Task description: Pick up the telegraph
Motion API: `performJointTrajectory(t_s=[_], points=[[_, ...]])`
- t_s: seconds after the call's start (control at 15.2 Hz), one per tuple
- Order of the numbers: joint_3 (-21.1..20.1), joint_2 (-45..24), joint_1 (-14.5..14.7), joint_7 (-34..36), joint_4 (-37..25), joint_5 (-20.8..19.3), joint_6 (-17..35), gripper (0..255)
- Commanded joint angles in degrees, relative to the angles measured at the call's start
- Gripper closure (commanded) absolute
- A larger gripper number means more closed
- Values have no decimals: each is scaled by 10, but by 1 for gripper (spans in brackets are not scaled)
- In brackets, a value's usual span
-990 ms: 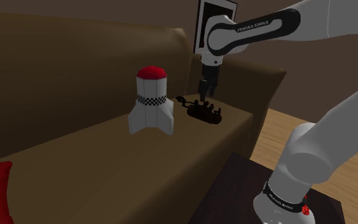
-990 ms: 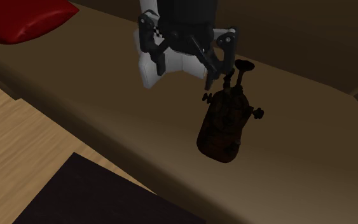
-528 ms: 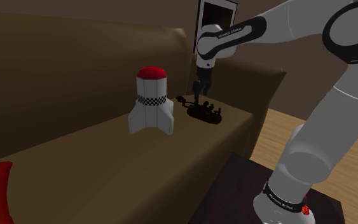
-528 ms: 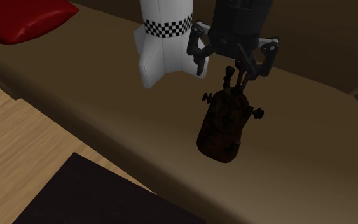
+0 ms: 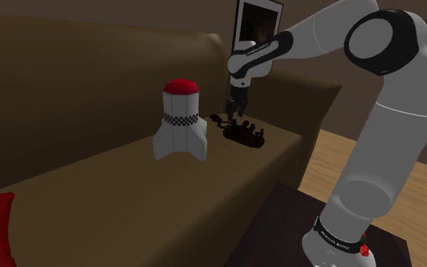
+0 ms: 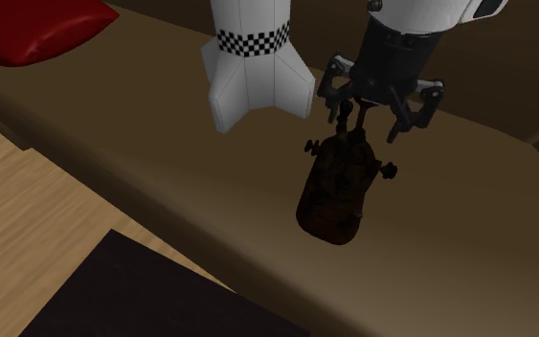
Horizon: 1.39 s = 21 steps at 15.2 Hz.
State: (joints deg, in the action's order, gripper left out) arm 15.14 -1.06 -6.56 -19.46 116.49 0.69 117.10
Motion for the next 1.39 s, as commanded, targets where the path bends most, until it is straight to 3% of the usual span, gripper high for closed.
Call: performJointTrajectory(t_s=[0.0, 0.26, 0.33, 0.92, 1.32], points=[[0, -5, 0, -1, 10, 2, 16, 0], [0, -13, 0, -3, 22, 4, 35, 0], [0, -14, 0, -3, 21, 4, 34, 255], [0, -13, 0, -3, 22, 4, 35, 255], [0, 4, 0, 1, -6, -1, -10, 255]])
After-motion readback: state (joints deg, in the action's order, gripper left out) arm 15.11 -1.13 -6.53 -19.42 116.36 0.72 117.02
